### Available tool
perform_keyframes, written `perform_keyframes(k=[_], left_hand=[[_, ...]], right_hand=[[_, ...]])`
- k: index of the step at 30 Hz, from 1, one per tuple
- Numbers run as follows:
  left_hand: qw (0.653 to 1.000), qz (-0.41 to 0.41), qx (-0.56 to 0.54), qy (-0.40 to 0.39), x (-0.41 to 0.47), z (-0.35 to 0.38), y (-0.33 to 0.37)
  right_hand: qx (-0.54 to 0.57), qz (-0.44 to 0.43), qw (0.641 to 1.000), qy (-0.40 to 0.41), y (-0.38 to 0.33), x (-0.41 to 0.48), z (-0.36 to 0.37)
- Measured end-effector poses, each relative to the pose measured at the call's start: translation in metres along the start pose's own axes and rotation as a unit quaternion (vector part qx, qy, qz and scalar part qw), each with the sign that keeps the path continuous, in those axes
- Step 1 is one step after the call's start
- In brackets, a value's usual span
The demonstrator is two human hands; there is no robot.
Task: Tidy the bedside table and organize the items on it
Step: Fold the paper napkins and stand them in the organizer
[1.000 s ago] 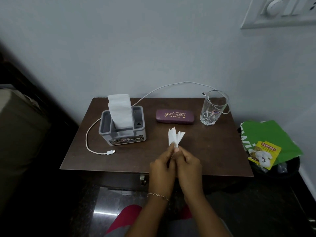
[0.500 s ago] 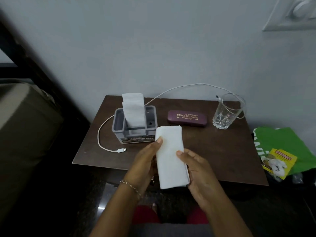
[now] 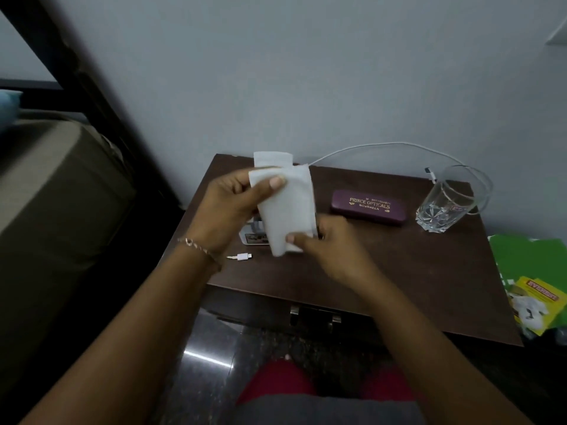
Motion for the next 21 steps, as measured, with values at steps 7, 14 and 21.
perform_keyframes(k=[7, 14, 21], left_hand=[[0.992, 0.067, 0.102, 0.017, 0.031, -0.036, 0.026], [0.988, 0.07, 0.125, 0.062, 0.03, -0.064, -0.005], [0.985, 0.082, 0.146, 0.048, 0.037, -0.062, -0.01]], right_hand=[[-0.126, -0.034, 0.991, 0.029, -0.03, 0.058, -0.014], [-0.219, -0.023, 0.975, -0.021, -0.017, 0.078, 0.009], [-0.278, -0.035, 0.96, -0.007, -0.013, 0.08, 0.021]])
Point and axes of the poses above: each hand's wrist, its own x-axis towards the middle knuckle, its own z-axis out of the palm, y = z × x, the point moved 8 cm from there along x, towards the middle knuckle, and after that the axes turned 14 degrees about -y, right-handed, at the moved point
